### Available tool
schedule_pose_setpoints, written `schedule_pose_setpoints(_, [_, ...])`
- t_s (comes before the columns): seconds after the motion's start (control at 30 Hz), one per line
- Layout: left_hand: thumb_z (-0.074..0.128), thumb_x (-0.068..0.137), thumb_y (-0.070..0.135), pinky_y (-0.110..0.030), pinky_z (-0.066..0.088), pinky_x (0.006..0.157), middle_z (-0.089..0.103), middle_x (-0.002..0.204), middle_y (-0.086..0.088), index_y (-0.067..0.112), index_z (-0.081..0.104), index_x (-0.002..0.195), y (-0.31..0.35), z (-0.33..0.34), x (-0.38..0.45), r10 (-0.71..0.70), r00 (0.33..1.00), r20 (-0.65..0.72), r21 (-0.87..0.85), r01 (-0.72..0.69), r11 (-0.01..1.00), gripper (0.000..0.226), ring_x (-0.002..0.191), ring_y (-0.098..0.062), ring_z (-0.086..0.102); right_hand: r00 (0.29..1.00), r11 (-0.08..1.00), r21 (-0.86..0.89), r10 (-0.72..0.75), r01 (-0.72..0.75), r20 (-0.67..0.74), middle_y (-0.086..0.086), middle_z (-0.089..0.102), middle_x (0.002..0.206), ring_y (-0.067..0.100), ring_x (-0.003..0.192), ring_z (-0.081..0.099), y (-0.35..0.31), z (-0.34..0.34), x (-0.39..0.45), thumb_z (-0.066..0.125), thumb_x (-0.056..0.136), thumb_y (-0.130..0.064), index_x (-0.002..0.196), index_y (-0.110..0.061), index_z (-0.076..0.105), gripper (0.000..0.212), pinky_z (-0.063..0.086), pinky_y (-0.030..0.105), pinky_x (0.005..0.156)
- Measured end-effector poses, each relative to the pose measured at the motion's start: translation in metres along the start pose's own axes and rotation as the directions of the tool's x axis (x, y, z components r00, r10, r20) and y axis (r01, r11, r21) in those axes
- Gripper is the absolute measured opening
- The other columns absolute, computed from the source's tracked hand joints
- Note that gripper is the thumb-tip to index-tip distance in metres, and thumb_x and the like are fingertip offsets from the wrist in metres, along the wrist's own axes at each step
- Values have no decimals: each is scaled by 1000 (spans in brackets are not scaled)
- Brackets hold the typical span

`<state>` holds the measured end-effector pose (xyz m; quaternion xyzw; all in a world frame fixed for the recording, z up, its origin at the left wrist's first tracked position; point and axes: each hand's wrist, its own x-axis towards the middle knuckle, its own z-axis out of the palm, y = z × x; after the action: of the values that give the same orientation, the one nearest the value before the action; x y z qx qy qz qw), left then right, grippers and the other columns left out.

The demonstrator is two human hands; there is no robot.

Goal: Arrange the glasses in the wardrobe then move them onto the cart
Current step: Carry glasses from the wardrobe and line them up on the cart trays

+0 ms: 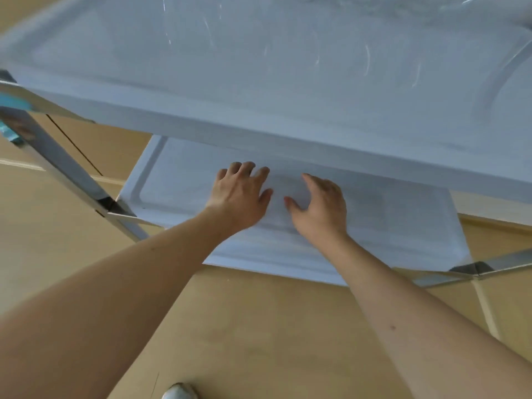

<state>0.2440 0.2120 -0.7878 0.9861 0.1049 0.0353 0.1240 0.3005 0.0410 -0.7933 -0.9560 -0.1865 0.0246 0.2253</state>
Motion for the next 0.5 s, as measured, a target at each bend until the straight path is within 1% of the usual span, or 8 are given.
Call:
schedule_pose_setpoints(0.13, [47, 102, 46, -47, 35, 107, 45, 150, -11, 20, 43, 148, 13, -36, -50, -75, 989, 126, 10, 74, 997, 53, 137, -34, 39, 991, 998, -17, 60, -59, 123, 6, 49, 152, 33, 141, 38, -10, -40, -40, 63, 93, -51, 153, -16, 41, 72, 33, 44, 116])
schedule_pose_setpoints(0.23, [44, 102, 46, -47, 34, 109, 41, 154, -11, 20, 41, 149, 31, -75, -84, -107, 973, 205, 32, 103, 994, 54, 140, -33, 36, 971, 994, -12, 110, -110, 212, 4, 46, 153, 32, 142, 37, -22, -82, -70, 61, 94, -53, 154, -17, 39, 73, 34, 44, 115])
schedule_pose_setpoints(0.33, [45, 103, 46, -48, 33, 111, 39, 155, -12, 19, 41, 150, 47, -98, -108, -94, 967, 237, 35, 88, 996, 54, 142, -33, 34, 960, 993, 8, 114, -120, 256, 4, 45, 154, 32, 143, 35, -33, -110, -95, 61, 95, -52, 154, -17, 37, 73, 34, 45, 115])
schedule_pose_setpoints(0.5, [45, 102, 46, -48, 32, 109, 40, 154, -12, 20, 42, 149, 86, -154, -150, -137, 959, 250, 18, 136, 990, 54, 140, -32, 35, 939, 994, -22, 109, -108, 327, 3, 45, 154, 32, 143, 35, -52, -166, -142, 61, 94, -51, 154, -19, 37, 71, 33, 44, 113])
